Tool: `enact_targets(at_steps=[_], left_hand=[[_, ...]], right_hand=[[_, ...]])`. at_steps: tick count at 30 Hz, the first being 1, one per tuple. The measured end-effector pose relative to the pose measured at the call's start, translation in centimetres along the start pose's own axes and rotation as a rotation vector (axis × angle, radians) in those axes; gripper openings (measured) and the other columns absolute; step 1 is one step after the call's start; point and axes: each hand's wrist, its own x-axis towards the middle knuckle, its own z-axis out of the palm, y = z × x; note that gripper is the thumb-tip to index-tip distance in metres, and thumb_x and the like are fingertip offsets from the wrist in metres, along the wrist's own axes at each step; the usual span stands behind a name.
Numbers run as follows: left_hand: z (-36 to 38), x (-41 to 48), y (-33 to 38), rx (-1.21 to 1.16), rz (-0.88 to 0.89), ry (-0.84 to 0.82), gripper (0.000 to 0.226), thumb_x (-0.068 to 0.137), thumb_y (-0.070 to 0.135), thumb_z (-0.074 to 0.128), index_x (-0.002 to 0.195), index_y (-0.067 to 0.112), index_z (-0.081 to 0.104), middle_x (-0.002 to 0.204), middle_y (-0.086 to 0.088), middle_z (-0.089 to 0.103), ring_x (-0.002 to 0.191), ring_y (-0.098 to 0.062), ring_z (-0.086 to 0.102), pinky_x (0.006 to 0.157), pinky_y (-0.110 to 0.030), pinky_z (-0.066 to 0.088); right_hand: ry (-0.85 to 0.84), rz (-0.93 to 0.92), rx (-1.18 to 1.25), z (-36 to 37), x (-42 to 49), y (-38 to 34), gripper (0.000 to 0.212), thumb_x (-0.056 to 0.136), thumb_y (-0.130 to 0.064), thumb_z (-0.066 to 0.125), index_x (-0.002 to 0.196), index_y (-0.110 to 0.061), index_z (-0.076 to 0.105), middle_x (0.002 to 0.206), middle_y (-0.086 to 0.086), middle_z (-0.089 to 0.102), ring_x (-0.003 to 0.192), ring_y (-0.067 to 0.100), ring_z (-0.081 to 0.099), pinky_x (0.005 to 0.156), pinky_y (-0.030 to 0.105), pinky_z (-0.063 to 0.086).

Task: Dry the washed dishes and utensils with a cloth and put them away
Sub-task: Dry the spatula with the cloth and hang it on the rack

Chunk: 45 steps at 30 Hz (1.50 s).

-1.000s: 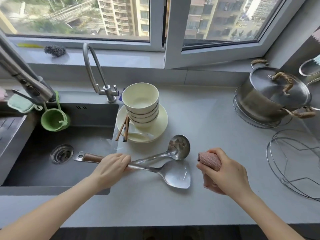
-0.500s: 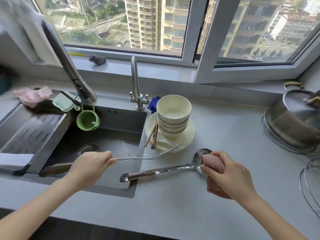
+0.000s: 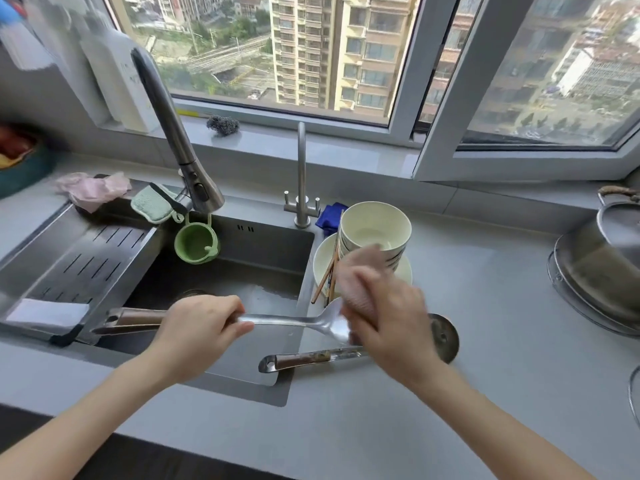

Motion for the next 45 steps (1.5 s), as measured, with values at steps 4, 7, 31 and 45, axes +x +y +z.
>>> enact_targets(at_steps=[4,7,31,45], left_hand=[[-0.6,1.1,1.8,-0.028,-0.037,0.022,0.037,0.077,0.054,0.041,0.066,0.023,0.06,0.049,0.011,0.052,0.045,-0.014,0.053,0.043,-0.015,0.02],[-0.4,1.2,2.4,-0.069,-0.067,0.036,0.041,0.076,0.056,0.04,0.067,0.022,0.061,0.05,0.01,0.054,0.048,-0.016,0.055,0.043,-0.02,0.027],[-0.2,12.2,20.5,-0.53,-0.081,-0.109,0.021,0.09,0.042,0.056,0.088,0.022,0.059,0.078,0.008,0.061,0.077,-0.015,0.054,0.065,-0.029,0.032],[0.7,13.0,30.1,-1.133,0.097,-0.779,0.017,0.096,0.017,0.05,0.08,0.009,0.051,0.058,0.006,0.047,0.043,-0.01,0.047,0.046,-0.022,0.038]], right_hand=[[-0.364,-0.11,-0.354,4.1,0.4,1.5,0.059,0.094,-0.064,0.008,0.126,-0.037,0.05,0.14,0.005,0.053,0.131,0.038,0.045,0.106,0.056,0.01],[-0.367,-0.027,-0.363,3.0,1.2,3.1,0.052,0.093,-0.062,0.021,0.131,-0.038,0.048,0.143,0.004,0.05,0.133,0.037,0.043,0.109,0.058,0.015],[0.721,0.825,1.815,-9.1,-0.4,6.1,0.015,0.099,-0.021,0.042,0.098,-0.021,0.057,0.083,0.011,0.059,0.076,0.022,0.058,0.092,0.044,0.042],[1.001,0.999,1.608,-17.2,0.7,16.4,0.01,0.098,-0.012,0.049,0.095,-0.009,0.059,0.084,0.006,0.058,0.073,0.017,0.057,0.078,0.043,0.052]])
